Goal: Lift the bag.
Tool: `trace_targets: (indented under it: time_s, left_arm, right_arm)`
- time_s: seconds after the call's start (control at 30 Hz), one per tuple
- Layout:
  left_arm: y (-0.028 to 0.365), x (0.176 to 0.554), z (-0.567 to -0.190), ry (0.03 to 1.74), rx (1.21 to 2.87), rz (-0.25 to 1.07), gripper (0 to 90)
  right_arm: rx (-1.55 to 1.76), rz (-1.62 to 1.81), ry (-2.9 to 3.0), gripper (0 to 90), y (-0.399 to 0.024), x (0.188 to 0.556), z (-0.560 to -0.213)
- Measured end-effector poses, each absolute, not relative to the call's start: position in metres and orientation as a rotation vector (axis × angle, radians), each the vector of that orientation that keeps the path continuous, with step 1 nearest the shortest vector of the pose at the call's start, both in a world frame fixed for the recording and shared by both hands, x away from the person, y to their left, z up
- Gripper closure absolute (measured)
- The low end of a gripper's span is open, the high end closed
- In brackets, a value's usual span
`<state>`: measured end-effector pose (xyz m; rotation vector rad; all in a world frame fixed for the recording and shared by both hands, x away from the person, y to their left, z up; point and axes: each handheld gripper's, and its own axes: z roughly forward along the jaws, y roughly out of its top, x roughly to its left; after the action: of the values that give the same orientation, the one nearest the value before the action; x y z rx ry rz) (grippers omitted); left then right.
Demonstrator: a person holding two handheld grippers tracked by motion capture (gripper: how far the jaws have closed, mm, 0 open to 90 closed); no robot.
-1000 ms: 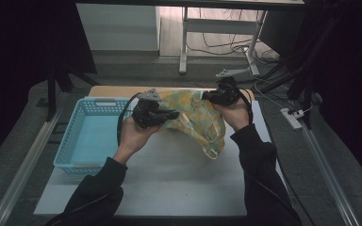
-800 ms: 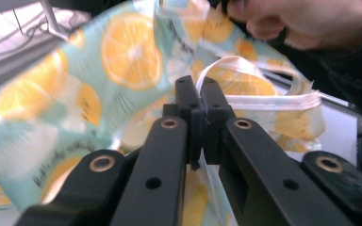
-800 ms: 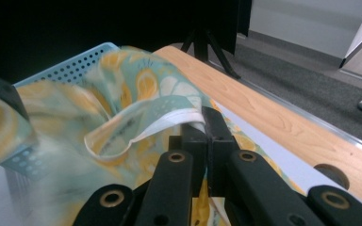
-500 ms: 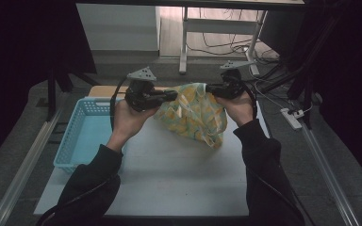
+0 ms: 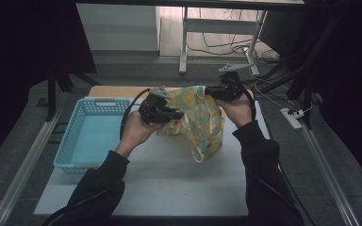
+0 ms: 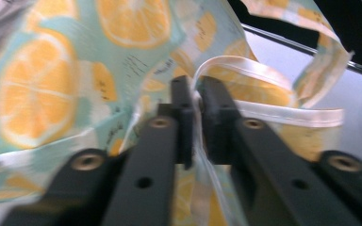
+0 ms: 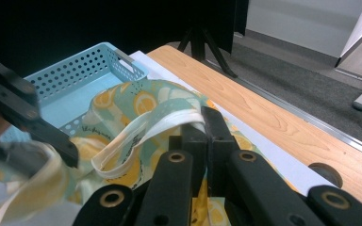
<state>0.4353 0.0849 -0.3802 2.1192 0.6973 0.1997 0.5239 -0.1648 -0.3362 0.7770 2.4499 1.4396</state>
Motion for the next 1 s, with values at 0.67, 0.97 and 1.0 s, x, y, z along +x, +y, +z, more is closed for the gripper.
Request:
trace_targets:
  time_s: [0.67,0.97,1.0]
  left_arm:
    - [0.059,0.442,-0.438,0.759,2.3,0.156,88.9]
    - [0.074,0.436,-0.42,0.747,2.161,0.157,89.7]
    - [0.076,0.435,-0.415,0.743,2.142,0.163,89.7]
  right_arm:
    - [0.785,1.435,2.463,88.8,-0.163,0.525,-0.345]
    - [0.781,1.446,2.47,88.8,-0.161,0.524,-0.347]
    - [0.78,1.453,2.469,88.7,-0.161,0.523,-0.346]
